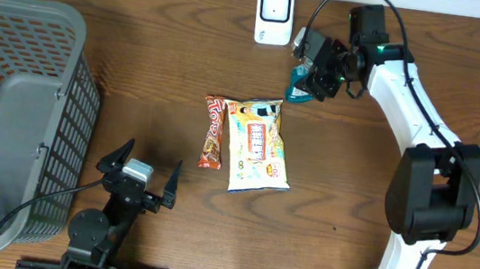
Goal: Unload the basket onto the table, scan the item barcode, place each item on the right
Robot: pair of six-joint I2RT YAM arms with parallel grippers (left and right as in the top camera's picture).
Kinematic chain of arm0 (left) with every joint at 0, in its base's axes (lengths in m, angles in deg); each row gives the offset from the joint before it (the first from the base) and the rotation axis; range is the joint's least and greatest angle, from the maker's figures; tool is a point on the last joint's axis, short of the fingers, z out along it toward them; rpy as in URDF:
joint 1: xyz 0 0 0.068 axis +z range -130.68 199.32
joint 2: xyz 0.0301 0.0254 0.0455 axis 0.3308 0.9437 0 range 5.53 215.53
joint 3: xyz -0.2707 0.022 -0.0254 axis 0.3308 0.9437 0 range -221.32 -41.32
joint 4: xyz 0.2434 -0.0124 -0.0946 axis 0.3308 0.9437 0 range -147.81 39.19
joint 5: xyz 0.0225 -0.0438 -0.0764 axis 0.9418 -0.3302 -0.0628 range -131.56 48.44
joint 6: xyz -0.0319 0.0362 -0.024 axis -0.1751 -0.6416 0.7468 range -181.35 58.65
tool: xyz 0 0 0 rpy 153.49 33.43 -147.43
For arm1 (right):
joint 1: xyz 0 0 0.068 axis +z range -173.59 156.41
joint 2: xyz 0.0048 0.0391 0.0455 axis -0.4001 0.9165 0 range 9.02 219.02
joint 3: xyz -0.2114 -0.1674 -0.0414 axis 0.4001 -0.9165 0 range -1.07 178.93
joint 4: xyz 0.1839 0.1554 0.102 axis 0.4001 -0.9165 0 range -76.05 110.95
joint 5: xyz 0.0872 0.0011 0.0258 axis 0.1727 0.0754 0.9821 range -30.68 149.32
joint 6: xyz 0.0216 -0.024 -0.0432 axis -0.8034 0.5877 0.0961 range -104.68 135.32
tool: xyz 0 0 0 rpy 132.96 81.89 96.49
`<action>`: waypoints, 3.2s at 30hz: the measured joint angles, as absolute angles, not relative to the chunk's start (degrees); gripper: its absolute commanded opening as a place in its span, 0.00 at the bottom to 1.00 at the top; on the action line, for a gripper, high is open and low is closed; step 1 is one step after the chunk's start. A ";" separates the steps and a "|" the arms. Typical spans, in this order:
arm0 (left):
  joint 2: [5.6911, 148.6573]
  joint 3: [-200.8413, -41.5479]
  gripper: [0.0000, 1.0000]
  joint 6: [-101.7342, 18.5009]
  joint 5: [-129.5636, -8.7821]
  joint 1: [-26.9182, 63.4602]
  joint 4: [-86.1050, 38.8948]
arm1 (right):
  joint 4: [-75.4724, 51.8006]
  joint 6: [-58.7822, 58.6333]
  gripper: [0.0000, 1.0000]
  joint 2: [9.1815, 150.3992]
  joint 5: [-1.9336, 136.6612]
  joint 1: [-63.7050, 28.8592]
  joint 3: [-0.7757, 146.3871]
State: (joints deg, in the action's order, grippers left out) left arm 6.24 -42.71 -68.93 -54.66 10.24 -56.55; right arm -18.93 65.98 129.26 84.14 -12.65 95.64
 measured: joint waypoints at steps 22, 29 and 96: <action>6.24 -42.71 0.99 -68.93 -54.66 10.24 -56.55 | -21.55 62.94 0.37 130.31 85.28 -12.73 95.61; 6.24 -42.71 0.99 -68.93 -54.66 10.24 -56.55 | -24.50 60.73 0.41 129.57 83.99 -12.73 95.61; 6.24 -42.71 0.99 -68.93 -54.66 10.24 -56.55 | -18.32 56.78 0.14 127.36 78.59 -8.71 95.61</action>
State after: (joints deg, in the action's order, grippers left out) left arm 6.24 -42.71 -68.93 -54.66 10.24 -56.55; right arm -18.32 56.78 127.36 78.59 -8.71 95.61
